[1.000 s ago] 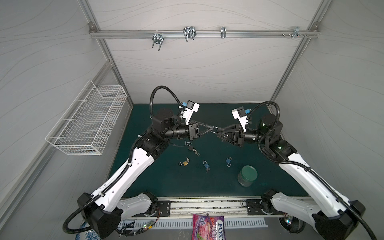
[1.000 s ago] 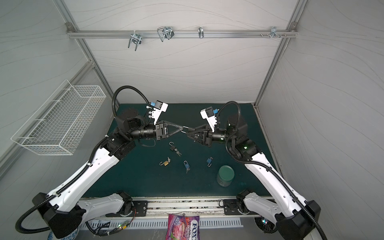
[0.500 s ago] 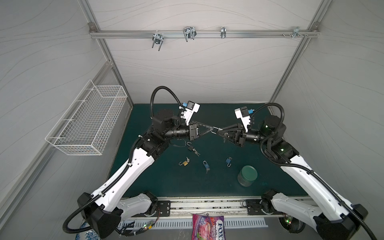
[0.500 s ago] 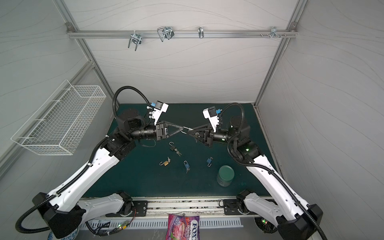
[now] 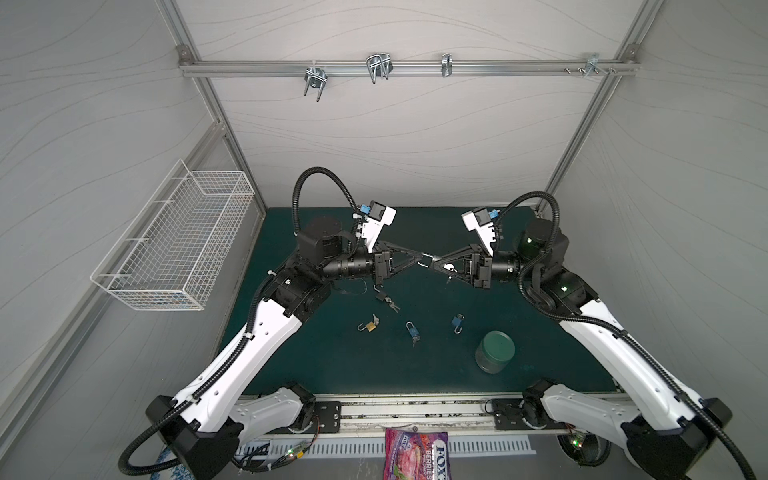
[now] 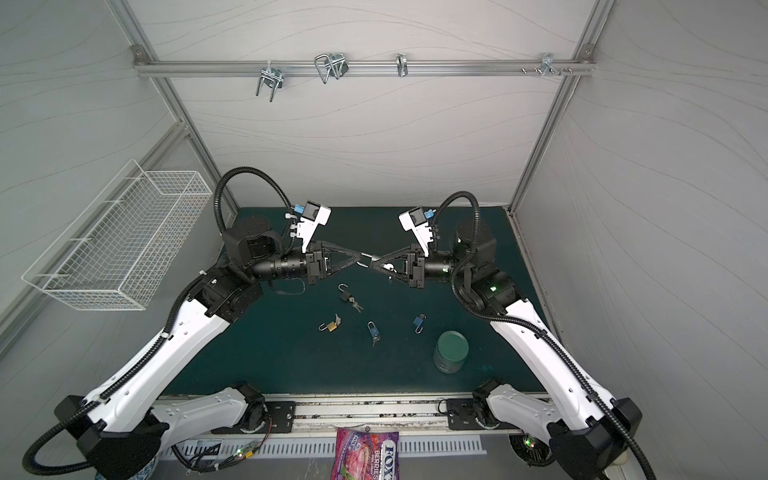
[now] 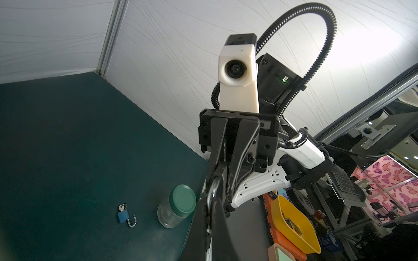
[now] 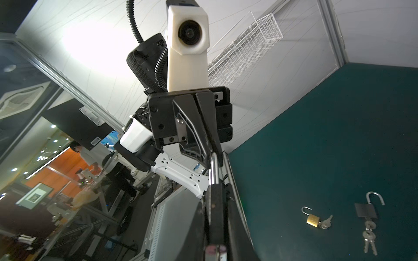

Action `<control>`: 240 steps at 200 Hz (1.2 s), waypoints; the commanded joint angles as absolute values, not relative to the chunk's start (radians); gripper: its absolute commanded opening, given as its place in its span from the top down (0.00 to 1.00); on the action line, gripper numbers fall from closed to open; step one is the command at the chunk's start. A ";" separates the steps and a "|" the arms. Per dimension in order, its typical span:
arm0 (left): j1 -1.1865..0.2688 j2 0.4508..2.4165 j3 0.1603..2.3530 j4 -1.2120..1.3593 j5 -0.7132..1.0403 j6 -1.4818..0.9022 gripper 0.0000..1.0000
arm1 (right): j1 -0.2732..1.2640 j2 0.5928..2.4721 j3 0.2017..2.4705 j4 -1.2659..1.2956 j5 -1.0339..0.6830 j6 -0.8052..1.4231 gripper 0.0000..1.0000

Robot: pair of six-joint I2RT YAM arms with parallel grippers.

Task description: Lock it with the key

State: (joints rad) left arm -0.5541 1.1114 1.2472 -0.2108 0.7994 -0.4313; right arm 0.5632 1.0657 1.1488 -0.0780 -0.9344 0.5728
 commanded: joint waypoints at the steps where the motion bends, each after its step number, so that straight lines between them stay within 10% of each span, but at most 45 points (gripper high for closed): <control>1: -0.552 1.119 1.257 -0.258 0.790 -0.384 1.00 | 0.559 1.056 1.196 -0.053 -0.974 0.631 1.00; 240: -0.761 1.210 1.180 -0.251 0.829 -0.360 1.00 | 0.635 1.180 1.326 0.019 -0.863 0.542 1.00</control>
